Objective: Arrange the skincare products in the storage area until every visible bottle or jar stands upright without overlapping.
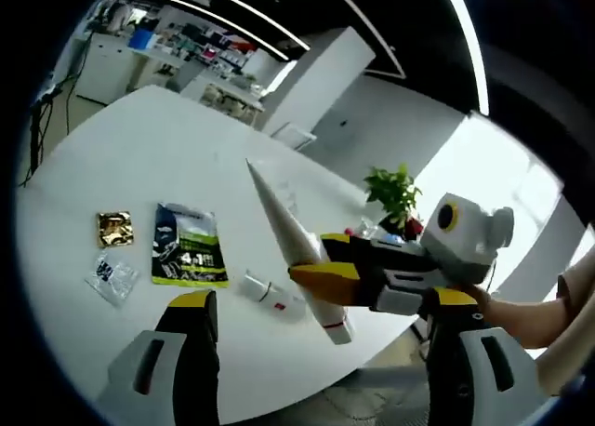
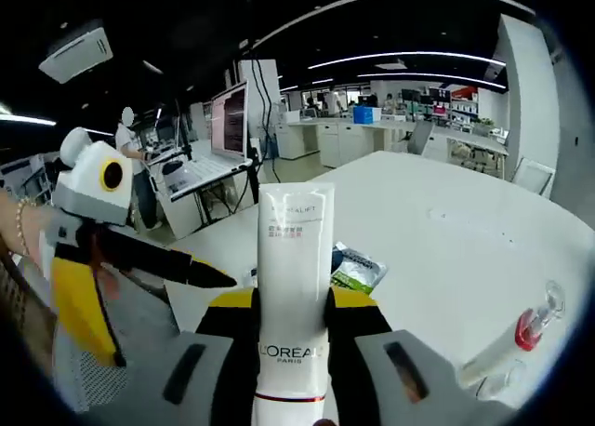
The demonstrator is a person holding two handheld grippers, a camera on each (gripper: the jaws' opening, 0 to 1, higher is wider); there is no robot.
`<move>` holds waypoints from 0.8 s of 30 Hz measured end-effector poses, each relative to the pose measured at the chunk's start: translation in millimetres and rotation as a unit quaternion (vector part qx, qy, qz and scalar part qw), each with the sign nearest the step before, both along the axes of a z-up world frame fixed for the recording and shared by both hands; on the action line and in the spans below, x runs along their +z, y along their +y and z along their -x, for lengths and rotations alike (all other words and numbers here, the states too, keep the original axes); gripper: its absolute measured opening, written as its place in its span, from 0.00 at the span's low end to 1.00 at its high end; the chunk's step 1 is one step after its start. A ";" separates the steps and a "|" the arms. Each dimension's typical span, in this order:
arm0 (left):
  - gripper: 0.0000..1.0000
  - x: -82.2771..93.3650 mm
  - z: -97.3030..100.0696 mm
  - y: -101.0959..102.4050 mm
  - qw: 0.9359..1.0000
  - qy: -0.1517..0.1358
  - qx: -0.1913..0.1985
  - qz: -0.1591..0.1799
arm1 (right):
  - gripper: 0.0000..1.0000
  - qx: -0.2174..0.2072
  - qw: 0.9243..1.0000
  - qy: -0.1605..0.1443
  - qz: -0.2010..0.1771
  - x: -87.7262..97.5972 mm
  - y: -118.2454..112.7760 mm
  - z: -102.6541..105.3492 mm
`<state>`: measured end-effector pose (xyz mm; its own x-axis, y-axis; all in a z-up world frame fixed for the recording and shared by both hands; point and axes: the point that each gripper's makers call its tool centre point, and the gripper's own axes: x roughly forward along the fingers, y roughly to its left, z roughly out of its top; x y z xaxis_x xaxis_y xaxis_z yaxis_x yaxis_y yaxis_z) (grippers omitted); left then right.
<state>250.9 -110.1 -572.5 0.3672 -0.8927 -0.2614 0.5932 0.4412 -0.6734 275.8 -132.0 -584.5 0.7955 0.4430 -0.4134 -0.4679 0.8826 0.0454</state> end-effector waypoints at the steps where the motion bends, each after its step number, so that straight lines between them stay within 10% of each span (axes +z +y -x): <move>1: 0.90 3.4 -1.7 -3.2 1.000 0.006 0.005 0.012 | 0.26 0.001 1.000 -0.003 0.005 0.7 -1.7 2.8; 12: 0.58 11.6 -1.2 -40.4 0.998 0.023 0.005 0.055 | 0.27 0.010 0.999 -0.016 0.029 -0.1 -16.2 40.0; 20: 0.17 1.5 4.2 -48.3 1.000 0.007 -0.006 0.026 | 0.27 0.007 1.000 -0.013 0.023 -0.7 -18.0 44.1; 24: 0.15 4.6 2.7 -49.6 1.000 0.001 -0.006 0.017 | 0.28 0.005 1.000 -0.010 0.023 -0.1 -18.4 42.5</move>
<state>248.2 -159.6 -567.9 0.3566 -0.9053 -0.2309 0.5972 0.4109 -0.6888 233.3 -150.4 -584.6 0.7999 0.4316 -0.4169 -0.4764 0.8792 -0.0039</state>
